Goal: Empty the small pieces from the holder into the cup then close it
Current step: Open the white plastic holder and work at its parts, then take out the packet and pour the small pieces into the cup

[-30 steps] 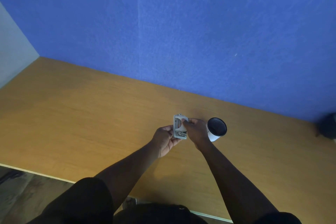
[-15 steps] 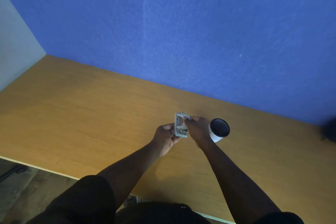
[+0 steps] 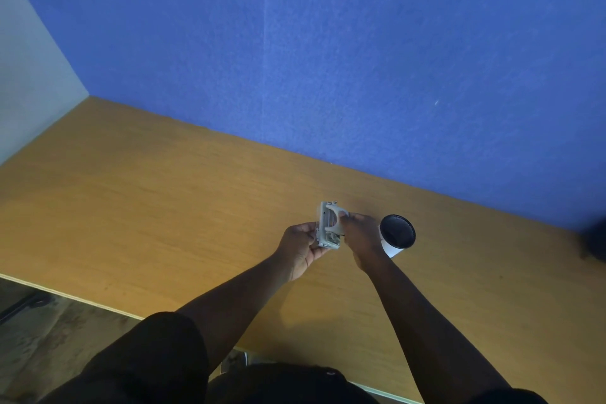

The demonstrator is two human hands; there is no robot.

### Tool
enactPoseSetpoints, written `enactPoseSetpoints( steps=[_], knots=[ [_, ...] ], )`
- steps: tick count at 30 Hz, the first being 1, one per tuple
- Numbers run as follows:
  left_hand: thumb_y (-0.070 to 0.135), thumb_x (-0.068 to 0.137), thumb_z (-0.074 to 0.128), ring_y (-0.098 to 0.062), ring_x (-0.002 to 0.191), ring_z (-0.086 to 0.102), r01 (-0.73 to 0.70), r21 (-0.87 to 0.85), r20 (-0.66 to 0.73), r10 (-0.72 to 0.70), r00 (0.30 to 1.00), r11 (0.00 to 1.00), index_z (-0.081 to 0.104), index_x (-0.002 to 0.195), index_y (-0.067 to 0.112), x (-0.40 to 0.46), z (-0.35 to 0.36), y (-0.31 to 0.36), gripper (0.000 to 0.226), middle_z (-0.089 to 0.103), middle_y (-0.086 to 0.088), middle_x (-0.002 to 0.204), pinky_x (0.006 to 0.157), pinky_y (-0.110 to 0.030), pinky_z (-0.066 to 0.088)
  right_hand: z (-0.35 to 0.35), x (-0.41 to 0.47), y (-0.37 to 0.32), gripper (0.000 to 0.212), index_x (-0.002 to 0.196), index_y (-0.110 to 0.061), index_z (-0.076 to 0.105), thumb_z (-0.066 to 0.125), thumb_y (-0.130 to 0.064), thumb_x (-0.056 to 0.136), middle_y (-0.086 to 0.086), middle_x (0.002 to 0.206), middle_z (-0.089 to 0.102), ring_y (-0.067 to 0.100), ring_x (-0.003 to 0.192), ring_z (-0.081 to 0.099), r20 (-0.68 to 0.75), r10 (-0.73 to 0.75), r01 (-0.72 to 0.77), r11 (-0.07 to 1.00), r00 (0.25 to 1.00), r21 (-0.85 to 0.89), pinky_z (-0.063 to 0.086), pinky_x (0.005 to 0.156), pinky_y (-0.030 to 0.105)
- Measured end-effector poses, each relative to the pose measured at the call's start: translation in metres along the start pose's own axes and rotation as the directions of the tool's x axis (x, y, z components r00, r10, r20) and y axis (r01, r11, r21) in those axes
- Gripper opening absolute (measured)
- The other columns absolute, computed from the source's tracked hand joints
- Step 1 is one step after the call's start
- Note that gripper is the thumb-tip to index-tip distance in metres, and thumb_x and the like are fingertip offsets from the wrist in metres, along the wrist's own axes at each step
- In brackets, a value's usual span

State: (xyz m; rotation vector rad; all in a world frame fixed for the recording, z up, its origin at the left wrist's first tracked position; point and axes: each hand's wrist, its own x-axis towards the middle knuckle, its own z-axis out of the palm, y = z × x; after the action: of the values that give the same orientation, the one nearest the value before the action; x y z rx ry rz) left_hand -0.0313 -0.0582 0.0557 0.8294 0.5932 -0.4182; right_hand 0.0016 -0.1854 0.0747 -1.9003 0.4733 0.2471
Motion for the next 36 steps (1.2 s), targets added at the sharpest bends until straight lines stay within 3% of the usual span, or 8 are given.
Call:
enactPoseSetpoints(
  steps=[3, 7, 12, 17, 24, 30, 33, 36],
  knots=[
    [-0.014, 0.096, 0.027, -0.040, 0.109, 0.060, 0.000, 0.004, -0.008, 0.000, 1.000, 1.000, 0.052, 0.125, -0.013, -0.001, 0.000, -0.001, 0.038, 0.060, -0.031, 0.119, 0.094, -0.047, 0.050, -0.002, 0.001, -0.001, 0.026, 0.086, 0.001, 0.070, 0.054, -0.018, 0.092, 0.010, 0.072, 0.059, 0.021, 0.067, 0.053, 0.041, 0.106, -0.112, 0.976, 0.993, 0.185, 0.041, 0.061, 0.033],
    [-0.014, 0.096, 0.028, -0.038, 0.105, 0.062, 0.002, 0.020, -0.029, -0.002, 1.000, 1.000, 0.053, 0.125, -0.012, -0.001, -0.002, -0.002, 0.038, 0.060, -0.030, 0.116, 0.093, -0.046, 0.050, -0.005, -0.002, -0.004, 0.018, 0.099, 0.001, 0.066, 0.053, -0.011, 0.093, 0.013, 0.080, 0.059, 0.019, 0.068, 0.057, 0.112, 0.231, -0.257, 0.878, 0.966, 0.405, 0.048, 0.058, 0.030],
    [-0.015, 0.094, 0.029, -0.038, 0.106, 0.063, -0.004, 0.025, -0.044, 0.005, 0.999, 1.000, 0.053, 0.126, -0.013, -0.001, -0.004, -0.004, 0.040, 0.061, -0.030, 0.117, 0.092, -0.046, 0.051, -0.004, -0.002, -0.003, 0.029, 0.121, 0.003, 0.057, 0.046, -0.010, 0.099, 0.019, 0.106, 0.060, 0.023, 0.081, 0.060, 0.181, 0.289, -0.340, 0.763, 0.940, 0.549, 0.050, 0.067, 0.034],
    [-0.016, 0.094, 0.029, -0.038, 0.110, 0.060, -0.005, 0.021, -0.045, 0.006, 0.999, 1.000, 0.052, 0.127, -0.011, -0.002, -0.004, -0.004, 0.041, 0.058, -0.030, 0.124, 0.094, -0.047, 0.050, -0.007, -0.005, -0.003, 0.025, 0.101, -0.005, 0.062, 0.038, -0.010, 0.100, 0.010, 0.085, 0.064, 0.022, 0.073, 0.061, 0.266, 0.331, -0.422, 0.634, 0.905, 0.648, 0.050, 0.059, 0.032],
    [-0.015, 0.094, 0.030, -0.039, 0.117, 0.059, 0.011, 0.014, -0.054, -0.010, 0.998, 1.000, 0.053, 0.126, -0.010, -0.005, -0.005, -0.002, 0.040, 0.059, -0.028, 0.123, 0.094, -0.045, 0.050, -0.011, -0.006, -0.003, 0.035, 0.094, -0.006, 0.065, 0.030, -0.009, 0.098, 0.012, 0.091, 0.064, 0.025, 0.080, 0.059, 0.339, 0.369, -0.495, 0.522, 0.865, 0.695, 0.046, 0.066, 0.034],
    [-0.016, 0.092, 0.030, -0.028, 0.092, 0.067, 0.024, 0.003, -0.056, -0.024, 0.998, 1.000, 0.056, 0.121, -0.009, -0.004, -0.008, -0.002, 0.039, 0.067, -0.018, 0.100, 0.087, -0.041, 0.052, -0.009, -0.009, -0.005, 0.037, 0.094, -0.006, 0.065, 0.028, -0.007, 0.096, 0.013, 0.090, 0.062, 0.024, 0.078, 0.057, 0.357, 0.378, -0.516, 0.528, 0.854, 0.675, 0.044, 0.063, 0.034],
    [-0.016, 0.093, 0.031, -0.031, 0.098, 0.065, 0.013, 0.005, -0.063, -0.013, 0.998, 1.000, 0.055, 0.122, -0.009, -0.001, -0.010, -0.001, 0.039, 0.065, -0.022, 0.108, 0.087, -0.041, 0.052, -0.009, -0.011, -0.007, 0.035, 0.093, -0.005, 0.066, 0.031, -0.007, 0.096, 0.013, 0.088, 0.063, 0.024, 0.077, 0.057, 0.347, 0.359, -0.497, 0.556, 0.866, 0.666, 0.045, 0.064, 0.032],
    [-0.015, 0.093, 0.032, -0.034, 0.104, 0.063, 0.009, 0.023, -0.073, -0.007, 0.997, 1.000, 0.055, 0.123, -0.008, 0.002, -0.012, -0.001, 0.039, 0.062, -0.025, 0.116, 0.089, -0.042, 0.052, -0.010, -0.008, -0.006, 0.030, 0.089, -0.005, 0.067, 0.038, -0.008, 0.097, 0.008, 0.072, 0.068, 0.021, 0.065, 0.062, 0.327, 0.327, -0.462, 0.642, 0.887, 0.612, 0.049, 0.055, 0.027]
  ],
)
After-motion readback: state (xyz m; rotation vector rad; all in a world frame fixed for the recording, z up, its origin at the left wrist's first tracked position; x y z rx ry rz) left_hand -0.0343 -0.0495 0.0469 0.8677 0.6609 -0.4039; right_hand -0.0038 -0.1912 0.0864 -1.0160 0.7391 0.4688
